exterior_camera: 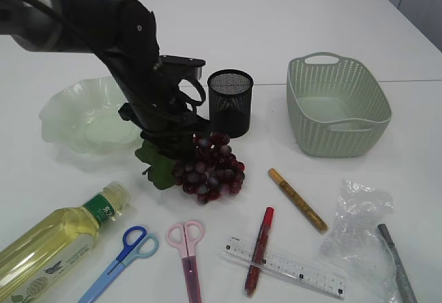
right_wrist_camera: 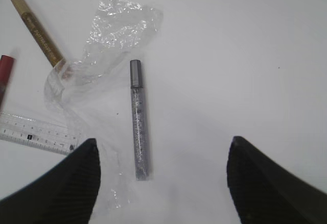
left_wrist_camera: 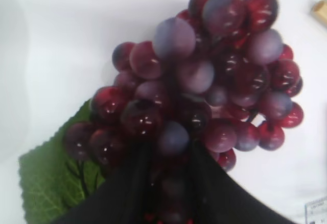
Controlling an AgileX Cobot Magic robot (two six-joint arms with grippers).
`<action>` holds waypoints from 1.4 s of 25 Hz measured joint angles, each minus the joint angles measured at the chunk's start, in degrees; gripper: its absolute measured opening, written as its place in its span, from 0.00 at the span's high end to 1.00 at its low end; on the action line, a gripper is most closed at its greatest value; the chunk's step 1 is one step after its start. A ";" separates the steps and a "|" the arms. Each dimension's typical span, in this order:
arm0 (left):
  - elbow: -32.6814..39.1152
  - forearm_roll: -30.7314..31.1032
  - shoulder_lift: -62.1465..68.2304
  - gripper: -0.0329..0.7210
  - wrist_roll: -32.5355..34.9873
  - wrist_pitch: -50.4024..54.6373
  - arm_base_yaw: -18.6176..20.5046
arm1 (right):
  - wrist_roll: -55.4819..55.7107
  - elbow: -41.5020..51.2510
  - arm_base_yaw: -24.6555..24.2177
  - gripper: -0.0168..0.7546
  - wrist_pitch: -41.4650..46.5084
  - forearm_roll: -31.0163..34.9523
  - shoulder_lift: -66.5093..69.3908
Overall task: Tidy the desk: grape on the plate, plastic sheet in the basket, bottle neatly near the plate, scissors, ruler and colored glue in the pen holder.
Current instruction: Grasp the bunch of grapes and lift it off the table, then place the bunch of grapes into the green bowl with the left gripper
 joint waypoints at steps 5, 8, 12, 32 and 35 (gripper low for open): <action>0.00 0.00 -5.08 0.73 0.00 4.63 0.00 | 0.00 0.00 0.00 0.25 0.00 0.00 0.00; 0.00 0.00 -8.93 0.73 0.00 6.08 0.00 | 0.00 0.00 0.00 0.25 0.00 0.00 0.00; 0.00 0.39 -14.71 0.73 0.00 6.71 0.00 | 0.00 0.00 0.00 0.25 0.00 0.00 0.00; -16.43 11.84 -31.04 0.74 -1.89 7.22 -0.09 | 0.00 0.00 0.00 0.25 2.96 0.56 0.00; -17.24 18.65 -31.04 0.74 -4.80 7.34 -0.09 | 0.00 0.00 0.00 0.25 4.46 0.56 0.00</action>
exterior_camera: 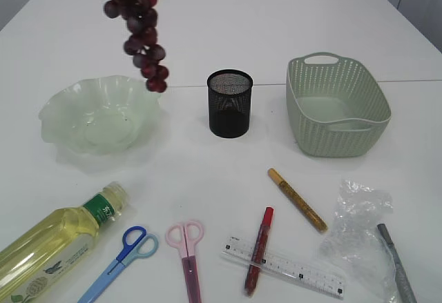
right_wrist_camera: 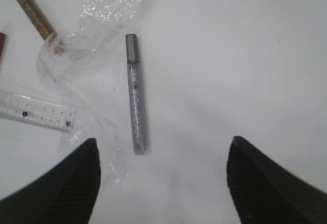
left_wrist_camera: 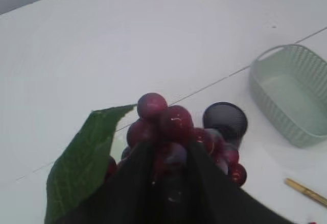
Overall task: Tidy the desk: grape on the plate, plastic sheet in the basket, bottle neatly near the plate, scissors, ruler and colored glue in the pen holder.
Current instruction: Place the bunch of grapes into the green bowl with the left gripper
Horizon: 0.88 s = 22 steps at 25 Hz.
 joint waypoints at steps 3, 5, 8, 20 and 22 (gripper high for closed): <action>0.00 5.54 0.00 0.74 -2.94 1.14 0.10 | 0.00 0.00 0.00 0.25 0.49 0.00 0.00; 0.00 7.37 0.00 0.74 -3.89 1.39 1.18 | 0.00 0.00 0.00 0.25 0.63 0.00 0.00; 0.00 8.11 0.26 0.74 -5.10 1.50 4.01 | 0.00 0.00 0.00 0.25 0.96 0.00 0.00; 0.00 1.94 10.72 0.74 -5.67 -0.60 15.34 | -0.11 0.00 0.00 0.25 1.36 0.07 0.00; 0.00 1.08 13.36 0.74 -5.67 -2.14 16.10 | -0.11 0.00 0.00 0.25 1.46 0.07 0.00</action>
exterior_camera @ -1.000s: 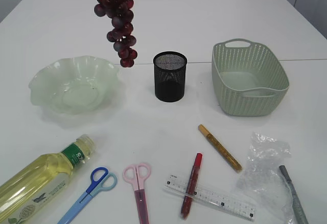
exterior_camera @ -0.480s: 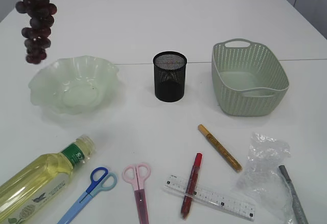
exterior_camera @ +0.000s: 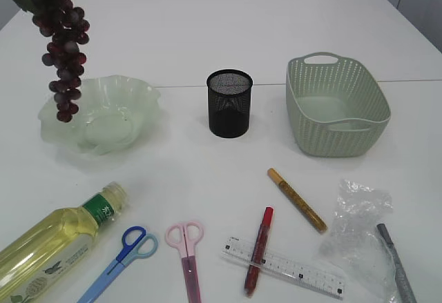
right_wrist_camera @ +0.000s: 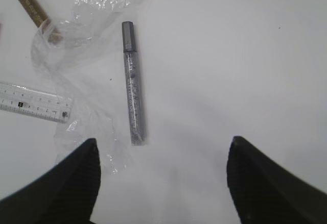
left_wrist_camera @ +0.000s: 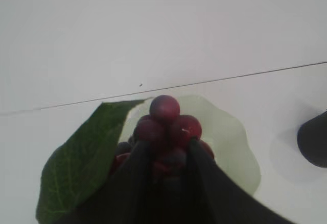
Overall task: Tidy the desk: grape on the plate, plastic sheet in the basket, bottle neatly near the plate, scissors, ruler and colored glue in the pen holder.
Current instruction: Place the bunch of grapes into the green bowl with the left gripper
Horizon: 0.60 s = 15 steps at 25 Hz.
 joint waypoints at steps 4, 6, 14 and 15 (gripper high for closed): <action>0.00 -3.09 5.12 0.74 0.00 -1.90 0.94 | 0.00 0.00 0.00 0.25 0.04 0.00 0.00; 0.00 -4.09 7.88 0.74 0.00 -2.14 1.15 | 0.00 0.00 0.00 0.25 0.04 0.00 0.00; 0.00 -6.48 16.09 0.54 0.00 -1.93 1.28 | -1.10 0.00 0.00 0.25 0.13 0.00 0.00; 0.00 -6.58 16.21 0.46 0.00 -1.93 1.28 | -1.10 0.00 0.00 0.25 0.13 0.00 0.00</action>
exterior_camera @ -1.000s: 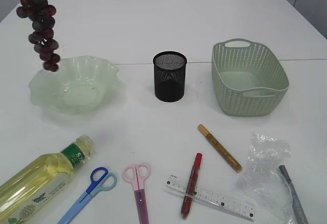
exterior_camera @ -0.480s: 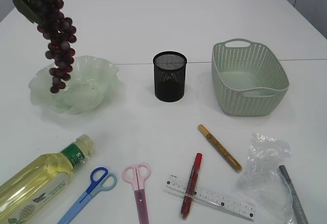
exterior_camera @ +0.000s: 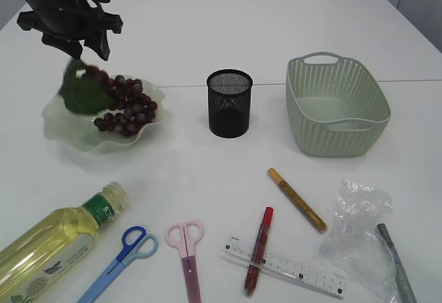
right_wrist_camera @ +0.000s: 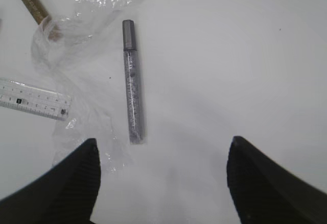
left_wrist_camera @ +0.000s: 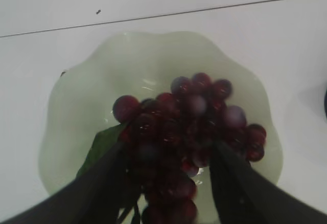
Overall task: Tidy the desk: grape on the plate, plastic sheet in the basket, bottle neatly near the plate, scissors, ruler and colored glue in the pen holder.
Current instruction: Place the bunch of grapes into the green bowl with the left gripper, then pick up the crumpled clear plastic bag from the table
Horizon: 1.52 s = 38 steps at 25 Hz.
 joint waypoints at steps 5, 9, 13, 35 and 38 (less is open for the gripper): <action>-0.04 -1.09 0.00 0.22 0.00 0.00 0.12 | -0.10 0.00 0.00 0.25 0.00 0.00 0.00; -0.04 -2.20 -1.49 0.19 0.00 0.50 0.12 | -0.14 -0.75 0.00 0.25 0.04 0.00 0.00; -0.13 -2.55 -6.38 0.20 1.23 4.57 0.12 | -0.14 -4.48 0.00 0.25 1.28 0.00 0.00; 37.34 -4.87 -37.62 0.31 11.01 8.65 0.12 | -3.98 -16.77 12.38 0.25 3.68 9.91 22.10; 37.55 -4.61 -40.31 0.31 11.11 8.50 0.12 | -3.94 -16.77 13.74 0.25 1.94 9.91 27.51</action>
